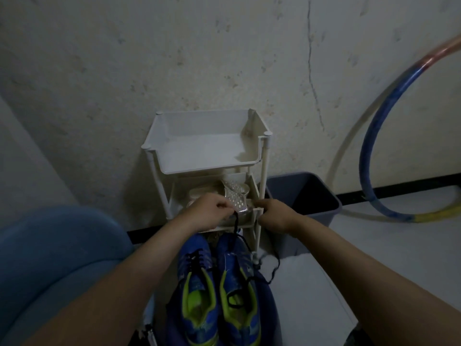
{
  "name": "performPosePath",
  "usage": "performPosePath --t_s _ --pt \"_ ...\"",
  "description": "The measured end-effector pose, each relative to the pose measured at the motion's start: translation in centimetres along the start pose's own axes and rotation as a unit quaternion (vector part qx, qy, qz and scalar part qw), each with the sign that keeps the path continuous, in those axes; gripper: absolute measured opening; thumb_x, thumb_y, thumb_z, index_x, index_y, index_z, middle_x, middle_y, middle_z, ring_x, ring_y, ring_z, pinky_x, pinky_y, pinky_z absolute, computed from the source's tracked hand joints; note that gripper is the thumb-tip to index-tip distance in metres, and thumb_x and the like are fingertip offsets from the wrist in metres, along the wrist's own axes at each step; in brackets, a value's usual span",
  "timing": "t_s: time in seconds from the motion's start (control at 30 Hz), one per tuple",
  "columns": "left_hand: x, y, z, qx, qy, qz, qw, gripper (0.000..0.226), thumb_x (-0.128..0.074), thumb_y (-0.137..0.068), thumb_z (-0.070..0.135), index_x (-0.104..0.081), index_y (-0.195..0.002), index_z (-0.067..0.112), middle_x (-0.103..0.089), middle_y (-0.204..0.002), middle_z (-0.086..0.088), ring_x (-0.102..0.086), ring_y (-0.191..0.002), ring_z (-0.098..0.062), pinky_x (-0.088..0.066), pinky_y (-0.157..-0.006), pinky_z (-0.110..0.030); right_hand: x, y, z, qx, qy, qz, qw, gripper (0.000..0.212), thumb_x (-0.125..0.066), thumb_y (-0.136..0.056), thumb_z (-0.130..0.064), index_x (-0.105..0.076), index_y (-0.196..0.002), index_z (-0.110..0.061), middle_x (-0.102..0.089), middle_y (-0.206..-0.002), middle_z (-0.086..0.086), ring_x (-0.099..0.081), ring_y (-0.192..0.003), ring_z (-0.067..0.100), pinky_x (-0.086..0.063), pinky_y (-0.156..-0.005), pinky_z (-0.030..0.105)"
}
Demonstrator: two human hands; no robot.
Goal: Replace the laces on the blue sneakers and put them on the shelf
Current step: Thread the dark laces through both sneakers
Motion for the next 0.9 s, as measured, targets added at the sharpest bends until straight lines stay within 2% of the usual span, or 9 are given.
performPosePath --t_s 0.07,0.17,0.23,0.27,0.4,0.5,0.63,0.83,0.9 --pt "-0.8 -0.4 0.5 -0.043 -0.023 -0.007 0.999 0.014 -0.066 -0.091 0.027 -0.074 -0.085 0.037 -0.071 -0.084 0.012 -0.064 -0.078 -0.006 -0.052 -0.074 -0.027 -1.2 0.2 -1.6 0.053 -0.136 -0.054 0.988 0.058 -0.058 -0.084 -0.008 -0.052 -0.142 -0.014 -0.055 -0.141 0.007 -0.052 -0.129 0.021 -0.042 -0.106 0.031" --pt "-1.3 -0.8 0.5 -0.075 -0.027 0.016 0.997 0.014 -0.068 -0.089 0.025 -0.07 -0.082 0.037 -0.067 -0.081 0.017 -0.061 -0.078 0.001 -0.044 -0.07 -0.019 -3.0 -0.1 -2.5 0.056 -0.239 -0.113 0.963 0.036 -0.052 -0.088 0.005 -0.06 -0.122 -0.002 -0.071 -0.098 0.014 -0.068 -0.088 0.025 -0.055 -0.081 0.032" --pt "-1.6 -1.1 0.3 -0.078 -0.067 0.0 0.995 0.006 -0.07 -0.088 0.026 -0.068 -0.085 0.03 -0.063 -0.082 0.015 -0.059 -0.078 0.0 -0.041 -0.064 -0.016 -3.6 -0.3 -2.0 0.027 -0.198 -0.12 0.973 0.029 -0.052 -0.088 0.001 -0.059 -0.116 0.0 -0.062 -0.075 0.01 -0.06 -0.065 0.022 -0.052 -0.061 0.03" --pt "-1.7 -1.3 0.0 -0.074 -0.099 -0.017 0.992 0.003 -0.069 -0.088 0.028 -0.068 -0.085 0.028 -0.063 -0.083 0.013 -0.058 -0.078 -0.002 -0.04 -0.062 -0.017 -3.7 -0.5 -1.6 0.023 -0.151 -0.112 0.982 0.028 -0.054 -0.087 -0.003 -0.061 -0.114 -0.003 -0.06 -0.074 0.008 -0.057 -0.064 0.022 -0.049 -0.058 0.03" --pt "-2.4 -1.6 -1.9 -0.045 -0.165 -0.102 0.98 0.026 -0.066 -0.09 0.04 -0.069 -0.075 0.019 -0.066 -0.079 0.002 -0.061 -0.075 -0.013 -0.044 -0.064 -0.028 -5.1 -0.6 -0.7 0.051 0.076 -0.132 0.987 0.004 -0.066 -0.086 -0.025 -0.067 -0.089 -0.022 -0.067 -0.091 0.003 -0.063 -0.086 0.02 -0.054 -0.08 0.037" --pt "-3.1 -1.1 -3.2 -0.031 -0.177 -0.154 0.972 0.027 -0.064 -0.091 0.043 -0.068 -0.074 0.021 -0.065 -0.079 0.005 -0.061 -0.076 -0.011 -0.045 -0.065 -0.027 -7.6 0.6 0.7 0.002 0.174 -0.236 0.956 0.029 -0.082 -0.071 -0.044 -0.065 -0.086 -0.026 -0.067 -0.093 -0.004 -0.065 -0.092 0.018 -0.055 -0.086 0.038" --pt "-4.1 -0.2 -4.3 -0.009 -0.186 -0.221 0.957 0.027 -0.059 -0.093 0.046 -0.072 -0.082 0.025 -0.064 -0.085 0.008 -0.06 -0.085 -0.012 -0.047 -0.077 -0.03 -9.0 1.7 2.4 -0.024 0.294 -0.278 0.914 0.054 -0.085 -0.065 -0.054 -0.07 -0.103 -0.018 -0.069 -0.107 -0.005 -0.063 -0.099 0.017 -0.054 -0.09 0.034" --pt "-4.2 0.7 -4.9 0.02 -0.2 -0.268 0.942 0.026 -0.061 -0.092 0.043 -0.073 -0.1 0.022 -0.068 -0.105 0.002 -0.062 -0.099 -0.017 -0.05 -0.093 -0.039 -8.9 1.9 2.5 0.011 0.316 -0.266 0.911 0.029 -0.073 -0.083 -0.042 -0.072 -0.098 -0.017 -0.068 -0.096 -0.002 -0.064 -0.094 0.017 -0.054 -0.087 0.035" --pt "-4.3 0.9 -4.5 0.018 -0.199 -0.268 0.942 0.025 -0.061 -0.092 0.04 -0.072 -0.103 0.02 -0.068 -0.106 0.0 -0.062 -0.099 -0.018 -0.049 -0.092 -0.038 -8.2 1.3 2.2 0.013 0.263 -0.237 0.935 0.019 -0.066 -0.09 -0.033 -0.07 -0.102 -0.018 -0.069 -0.097 0.001 -0.064 -0.089 0.018 -0.055 -0.082 0.034"
Point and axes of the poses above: each hand's wrist, its own y-axis away from the middle knuckle, its own x-axis out of the back of the hand, z = x × y, the point moved 6 cm from there along -y, towards the middle knuckle
